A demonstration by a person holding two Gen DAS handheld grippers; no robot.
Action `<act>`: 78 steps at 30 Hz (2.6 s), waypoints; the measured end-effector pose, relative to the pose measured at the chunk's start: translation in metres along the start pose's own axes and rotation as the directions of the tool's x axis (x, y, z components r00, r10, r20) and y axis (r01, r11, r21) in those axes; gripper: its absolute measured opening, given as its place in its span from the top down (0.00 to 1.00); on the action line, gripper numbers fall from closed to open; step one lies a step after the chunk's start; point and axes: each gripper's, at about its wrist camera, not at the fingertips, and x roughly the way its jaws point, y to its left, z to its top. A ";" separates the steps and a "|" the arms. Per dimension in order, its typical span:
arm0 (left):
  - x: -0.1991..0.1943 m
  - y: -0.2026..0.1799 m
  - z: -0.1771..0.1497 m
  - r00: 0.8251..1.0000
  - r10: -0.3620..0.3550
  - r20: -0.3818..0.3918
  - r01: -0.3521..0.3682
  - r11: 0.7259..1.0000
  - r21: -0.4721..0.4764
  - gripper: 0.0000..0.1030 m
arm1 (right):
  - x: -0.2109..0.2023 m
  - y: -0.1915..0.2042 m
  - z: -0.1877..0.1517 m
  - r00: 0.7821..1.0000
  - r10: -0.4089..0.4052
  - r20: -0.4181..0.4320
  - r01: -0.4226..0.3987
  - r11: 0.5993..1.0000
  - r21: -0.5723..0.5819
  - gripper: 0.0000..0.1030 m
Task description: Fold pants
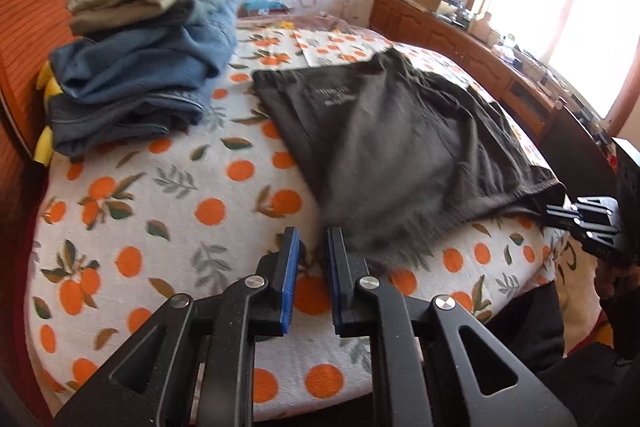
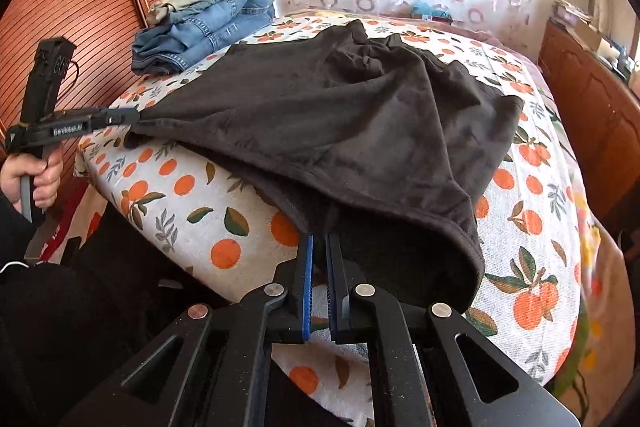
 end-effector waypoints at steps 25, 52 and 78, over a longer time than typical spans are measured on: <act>0.021 -0.021 0.048 0.998 -0.011 0.060 0.008 0.998 0.063 0.53 | -0.031 -0.025 -0.021 0.960 -0.269 0.072 0.254 0.952 0.172 0.64; 0.116 -0.008 0.117 0.991 0.131 -0.037 -0.126 0.985 0.115 0.75 | -0.034 -0.035 -0.042 0.979 -0.202 0.039 0.194 0.969 0.152 0.98; 0.109 -0.012 0.128 0.991 0.128 0.028 -0.130 0.982 0.137 0.57 | -0.035 -0.037 -0.047 0.980 -0.188 0.063 0.176 0.971 0.163 0.98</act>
